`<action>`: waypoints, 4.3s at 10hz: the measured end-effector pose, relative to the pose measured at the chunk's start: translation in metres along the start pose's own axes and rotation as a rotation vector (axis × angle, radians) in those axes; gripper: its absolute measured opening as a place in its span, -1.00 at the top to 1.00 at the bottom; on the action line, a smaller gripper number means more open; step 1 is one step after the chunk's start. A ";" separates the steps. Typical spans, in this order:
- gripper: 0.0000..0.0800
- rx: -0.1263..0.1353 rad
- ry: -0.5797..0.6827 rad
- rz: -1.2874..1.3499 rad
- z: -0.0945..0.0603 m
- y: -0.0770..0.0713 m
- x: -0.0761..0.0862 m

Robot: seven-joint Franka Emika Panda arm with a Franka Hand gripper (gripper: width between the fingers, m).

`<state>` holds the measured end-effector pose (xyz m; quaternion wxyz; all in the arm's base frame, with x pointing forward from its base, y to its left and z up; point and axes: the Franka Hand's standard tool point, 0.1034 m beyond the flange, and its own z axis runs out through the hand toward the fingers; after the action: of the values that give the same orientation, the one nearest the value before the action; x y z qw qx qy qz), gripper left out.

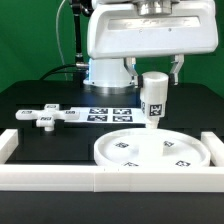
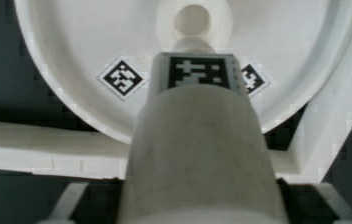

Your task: Assemble round table

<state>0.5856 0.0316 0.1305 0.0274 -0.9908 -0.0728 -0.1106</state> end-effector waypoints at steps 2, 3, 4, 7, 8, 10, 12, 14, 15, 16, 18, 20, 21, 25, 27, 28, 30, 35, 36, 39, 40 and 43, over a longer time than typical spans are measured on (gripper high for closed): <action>-0.02 -0.002 0.012 -0.005 0.001 -0.002 0.000; -0.02 -0.007 0.036 -0.019 0.006 -0.007 -0.001; -0.02 -0.011 0.049 -0.030 0.011 -0.007 -0.002; -0.02 -0.017 0.059 -0.039 0.020 -0.006 -0.008; -0.02 -0.017 0.058 -0.037 0.021 -0.005 -0.008; -0.02 -0.018 0.054 -0.034 0.022 -0.004 -0.010; -0.02 -0.017 0.052 -0.038 0.022 -0.007 -0.014; -0.02 -0.016 0.044 -0.039 0.025 -0.007 -0.019; -0.02 -0.016 0.041 -0.038 0.027 -0.006 -0.020; -0.02 -0.016 0.038 -0.038 0.029 -0.006 -0.021; -0.02 -0.015 0.033 -0.037 0.032 -0.006 -0.023; -0.02 -0.018 0.045 -0.037 0.033 -0.006 -0.022; -0.02 -0.019 0.049 -0.037 0.033 -0.006 -0.021; -0.57 -0.018 0.043 -0.037 0.032 -0.006 -0.021; -0.61 -0.015 0.027 -0.035 0.025 -0.003 -0.018; -0.62 -0.009 0.006 -0.033 0.016 -0.001 -0.013; -0.62 -0.002 -0.003 -0.032 0.001 -0.001 0.000; -0.62 -0.001 -0.029 -0.025 0.009 0.003 -0.006; -0.62 -0.001 -0.042 -0.021 0.013 0.006 -0.009; -0.62 0.042 -0.217 -0.012 0.021 0.006 -0.013; -0.62 0.054 -0.258 -0.011 0.023 0.003 -0.014; -0.62 0.050 -0.246 -0.012 0.029 0.005 -0.015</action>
Offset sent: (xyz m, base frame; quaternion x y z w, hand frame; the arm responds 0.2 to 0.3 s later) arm -0.0007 0.0019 -0.0140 -0.0362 0.0603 -0.0620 0.9956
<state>0.5781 0.0268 0.0988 0.0423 -0.9954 -0.0845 0.0133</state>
